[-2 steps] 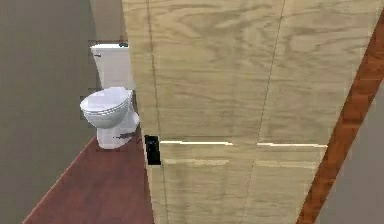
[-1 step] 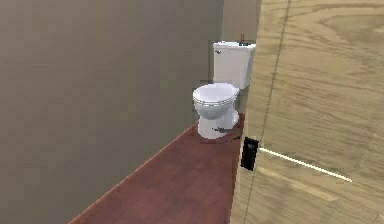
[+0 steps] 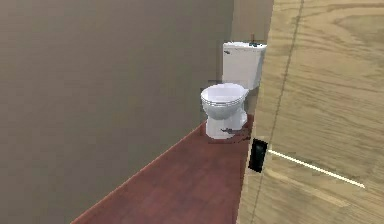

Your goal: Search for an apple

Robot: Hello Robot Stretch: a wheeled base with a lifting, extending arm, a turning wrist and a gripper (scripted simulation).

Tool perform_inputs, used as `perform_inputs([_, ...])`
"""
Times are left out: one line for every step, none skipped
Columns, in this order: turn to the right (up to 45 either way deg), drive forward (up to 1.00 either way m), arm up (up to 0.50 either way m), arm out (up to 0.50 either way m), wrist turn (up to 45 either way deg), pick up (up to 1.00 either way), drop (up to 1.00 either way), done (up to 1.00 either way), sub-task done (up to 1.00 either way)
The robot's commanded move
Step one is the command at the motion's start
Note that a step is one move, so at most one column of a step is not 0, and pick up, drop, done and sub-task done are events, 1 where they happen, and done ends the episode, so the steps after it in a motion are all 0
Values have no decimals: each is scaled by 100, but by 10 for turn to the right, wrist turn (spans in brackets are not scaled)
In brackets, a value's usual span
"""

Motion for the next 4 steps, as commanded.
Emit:
perform_inputs([-150,0,0,0,0,0,0,0,0])
perform_inputs([0,75,0,0,0,0,0,0,0])
perform_inputs([450,0,0,0,0,0,0,0,0])
perform_inputs([0,25,0,0,0,0,0,0,0])
